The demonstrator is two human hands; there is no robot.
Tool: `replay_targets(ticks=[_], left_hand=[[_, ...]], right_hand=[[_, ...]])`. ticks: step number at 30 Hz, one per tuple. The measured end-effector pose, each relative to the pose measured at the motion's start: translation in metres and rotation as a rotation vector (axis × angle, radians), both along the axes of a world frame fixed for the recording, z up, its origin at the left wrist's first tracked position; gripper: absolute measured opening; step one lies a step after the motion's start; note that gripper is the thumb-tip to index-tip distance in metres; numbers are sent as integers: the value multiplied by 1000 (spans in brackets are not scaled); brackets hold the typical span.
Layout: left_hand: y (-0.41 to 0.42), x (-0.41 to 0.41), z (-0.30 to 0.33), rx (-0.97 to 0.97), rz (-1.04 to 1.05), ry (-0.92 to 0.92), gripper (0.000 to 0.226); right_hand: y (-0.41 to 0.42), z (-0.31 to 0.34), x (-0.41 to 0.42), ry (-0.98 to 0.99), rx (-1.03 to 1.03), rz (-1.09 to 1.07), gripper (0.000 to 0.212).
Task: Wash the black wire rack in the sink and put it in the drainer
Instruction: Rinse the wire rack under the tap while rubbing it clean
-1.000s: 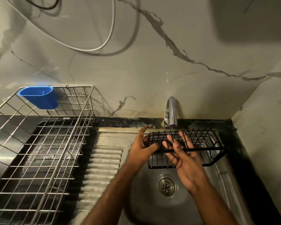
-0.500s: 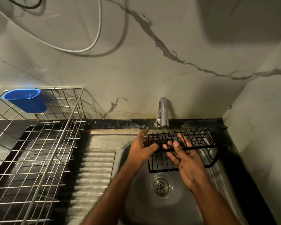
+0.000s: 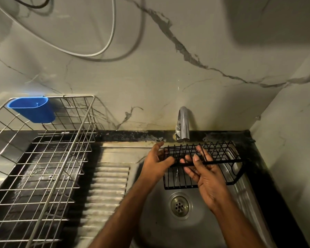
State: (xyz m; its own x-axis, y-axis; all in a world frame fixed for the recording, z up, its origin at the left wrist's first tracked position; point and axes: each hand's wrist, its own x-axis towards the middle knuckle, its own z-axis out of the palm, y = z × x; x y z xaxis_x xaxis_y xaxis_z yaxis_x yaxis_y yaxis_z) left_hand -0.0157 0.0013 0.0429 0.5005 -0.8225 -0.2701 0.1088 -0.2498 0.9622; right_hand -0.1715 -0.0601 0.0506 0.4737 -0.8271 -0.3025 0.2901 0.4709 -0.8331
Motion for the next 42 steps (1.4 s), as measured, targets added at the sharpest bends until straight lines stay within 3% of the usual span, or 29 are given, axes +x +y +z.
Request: replay_targets(ticks=[25, 37, 42], left_hand=[[16, 9, 12, -76, 122, 65, 61], [15, 5, 30, -77, 208, -178, 53], [16, 5, 32, -68, 243, -243, 53]], right_hand=[[12, 10, 6, -49, 56, 46, 40], [14, 6, 11, -80, 198, 9, 21], [13, 8, 12, -92, 190, 15, 28]])
